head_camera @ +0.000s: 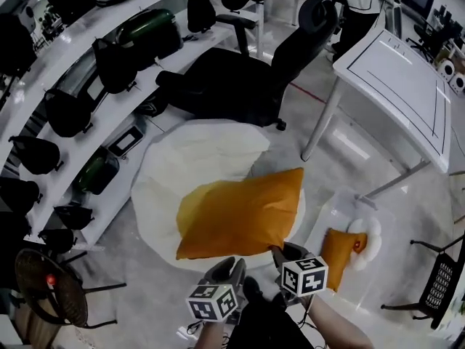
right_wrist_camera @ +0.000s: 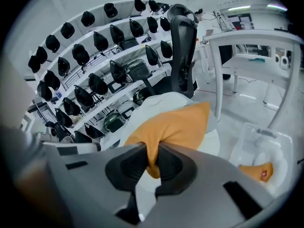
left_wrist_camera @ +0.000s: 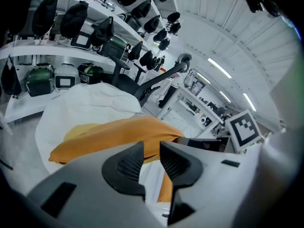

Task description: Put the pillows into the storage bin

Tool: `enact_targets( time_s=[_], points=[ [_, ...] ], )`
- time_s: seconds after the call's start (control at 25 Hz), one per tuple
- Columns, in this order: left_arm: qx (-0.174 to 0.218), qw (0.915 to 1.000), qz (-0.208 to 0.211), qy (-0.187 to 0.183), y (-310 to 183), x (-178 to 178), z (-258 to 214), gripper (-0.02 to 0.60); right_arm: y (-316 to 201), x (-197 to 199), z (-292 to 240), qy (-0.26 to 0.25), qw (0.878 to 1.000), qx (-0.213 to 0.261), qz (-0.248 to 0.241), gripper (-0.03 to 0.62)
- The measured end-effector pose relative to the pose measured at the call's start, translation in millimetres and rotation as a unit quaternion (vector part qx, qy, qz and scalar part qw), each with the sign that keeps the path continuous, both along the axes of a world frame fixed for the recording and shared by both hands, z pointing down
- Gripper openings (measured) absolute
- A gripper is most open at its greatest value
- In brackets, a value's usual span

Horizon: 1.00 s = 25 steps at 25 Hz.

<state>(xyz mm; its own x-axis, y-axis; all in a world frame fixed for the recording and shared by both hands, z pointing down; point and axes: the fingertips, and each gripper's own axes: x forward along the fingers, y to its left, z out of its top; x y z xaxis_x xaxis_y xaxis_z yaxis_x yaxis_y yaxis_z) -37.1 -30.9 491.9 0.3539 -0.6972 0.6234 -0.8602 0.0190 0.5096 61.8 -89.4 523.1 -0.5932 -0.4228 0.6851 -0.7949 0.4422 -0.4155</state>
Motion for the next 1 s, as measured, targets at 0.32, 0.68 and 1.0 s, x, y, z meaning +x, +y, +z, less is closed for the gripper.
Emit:
enact_targets(
  time_s=[0.32,0.68,1.0],
  points=[
    [0.036,0.9987,0.033,-0.014,-17,34,-51,0.101,-7,30,-66,-0.024,0.999,0.038,0.013,0.04],
    [0.073,0.9946,0.072,-0.013,-33,90,-101,0.101,-4,89,-140,-0.031,0.996,0.08,0.025,0.04],
    [0.101,0.9845,0.143,-0.007,-44,161,-134,0.101,12,159,-185,-0.019,0.992,0.107,0.059,0.04]
  ],
)
